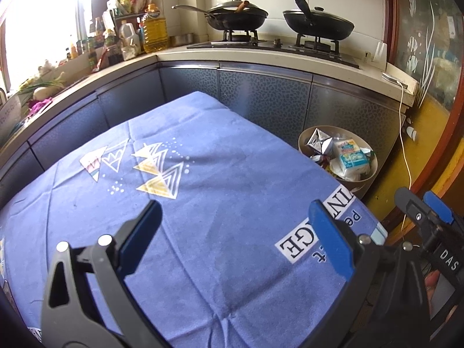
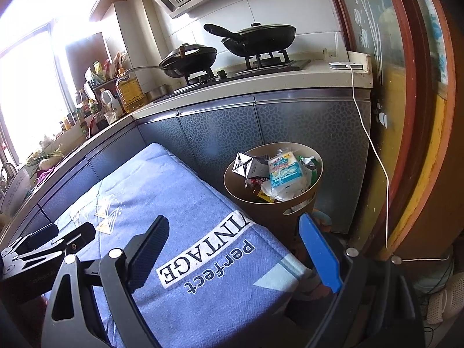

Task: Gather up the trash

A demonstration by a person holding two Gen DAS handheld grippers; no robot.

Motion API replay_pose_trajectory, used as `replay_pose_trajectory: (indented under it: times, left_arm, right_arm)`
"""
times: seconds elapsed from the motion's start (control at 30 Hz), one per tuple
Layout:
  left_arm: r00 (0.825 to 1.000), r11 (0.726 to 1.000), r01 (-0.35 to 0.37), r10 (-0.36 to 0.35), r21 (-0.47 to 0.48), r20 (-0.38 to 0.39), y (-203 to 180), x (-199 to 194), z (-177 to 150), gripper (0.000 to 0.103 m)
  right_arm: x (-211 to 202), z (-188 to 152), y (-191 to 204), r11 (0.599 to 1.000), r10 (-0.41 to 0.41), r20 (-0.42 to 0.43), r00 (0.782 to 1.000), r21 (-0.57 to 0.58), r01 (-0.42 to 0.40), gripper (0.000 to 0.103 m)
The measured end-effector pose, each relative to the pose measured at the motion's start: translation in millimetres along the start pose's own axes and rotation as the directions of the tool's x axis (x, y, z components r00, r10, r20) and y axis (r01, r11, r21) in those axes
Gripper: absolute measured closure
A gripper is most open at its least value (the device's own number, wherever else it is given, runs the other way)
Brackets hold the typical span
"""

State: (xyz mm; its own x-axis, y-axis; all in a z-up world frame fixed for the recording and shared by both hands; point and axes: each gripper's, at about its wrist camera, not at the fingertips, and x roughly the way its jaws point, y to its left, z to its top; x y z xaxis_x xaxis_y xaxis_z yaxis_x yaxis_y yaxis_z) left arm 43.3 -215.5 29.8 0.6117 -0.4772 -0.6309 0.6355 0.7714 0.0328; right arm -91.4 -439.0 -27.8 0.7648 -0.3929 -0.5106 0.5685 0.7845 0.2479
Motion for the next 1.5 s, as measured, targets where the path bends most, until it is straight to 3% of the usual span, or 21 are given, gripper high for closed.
replay_pose_trajectory:
  times: [0.53, 1.5]
  left_arm:
    - [0.998, 0.998, -0.062, 0.061, 0.022, 0.028, -2.3, -7.9, -0.8, 0.006]
    - [0.997, 0.996, -0.079, 0.079, 0.034, -0.005, -6.5, -9.2, -7.6, 0.006]
  right_arm:
    - [-3.0, 2.6, 1.3, 1.000, 0.018, -0.003, 1.000, 0.015, -0.018, 0.014]
    - [-4.9, 0.5, 6.4, 0.999, 0.037, -0.009, 0.999, 0.016, -0.037, 0.014]
